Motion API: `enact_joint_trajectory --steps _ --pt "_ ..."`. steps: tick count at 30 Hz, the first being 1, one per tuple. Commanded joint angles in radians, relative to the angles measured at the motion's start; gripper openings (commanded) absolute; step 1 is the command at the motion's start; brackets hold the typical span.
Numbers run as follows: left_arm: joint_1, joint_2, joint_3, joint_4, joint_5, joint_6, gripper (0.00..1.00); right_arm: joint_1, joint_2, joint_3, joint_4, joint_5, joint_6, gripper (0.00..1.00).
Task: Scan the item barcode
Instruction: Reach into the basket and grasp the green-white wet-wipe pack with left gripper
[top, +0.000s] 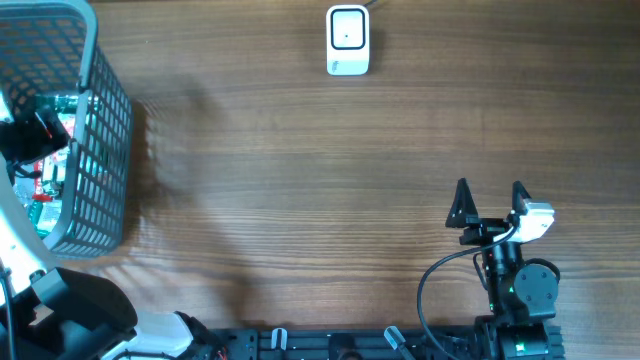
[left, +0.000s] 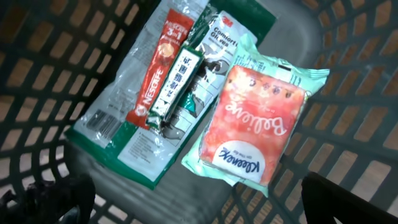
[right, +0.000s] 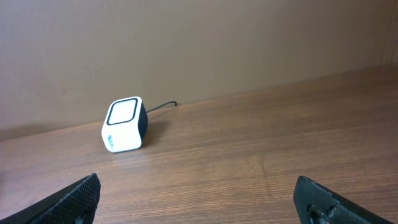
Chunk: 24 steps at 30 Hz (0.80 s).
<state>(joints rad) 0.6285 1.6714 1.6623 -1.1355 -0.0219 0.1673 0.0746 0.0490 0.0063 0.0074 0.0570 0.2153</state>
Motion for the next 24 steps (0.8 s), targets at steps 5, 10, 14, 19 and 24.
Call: enact_joint_trajectory --steps 5,10,14,19,24 --pt "-0.002 0.035 -0.011 0.050 0.084 0.153 1.00 -0.004 0.000 -0.001 0.006 0.010 -0.005 1.00" --pt "0.000 0.067 -0.011 0.063 0.206 0.263 1.00 -0.004 0.000 -0.001 0.006 0.011 -0.005 1.00" --pt "0.017 0.094 -0.011 0.072 0.290 0.328 1.00 -0.004 0.000 -0.001 0.006 0.010 -0.005 1.00" --pt "0.051 0.128 -0.011 0.081 0.329 0.327 1.00 -0.004 0.000 -0.001 0.006 0.011 -0.005 1.00" --pt "0.070 0.165 -0.011 0.085 0.329 0.327 1.00 -0.004 0.000 -0.001 0.006 0.011 -0.005 1.00"
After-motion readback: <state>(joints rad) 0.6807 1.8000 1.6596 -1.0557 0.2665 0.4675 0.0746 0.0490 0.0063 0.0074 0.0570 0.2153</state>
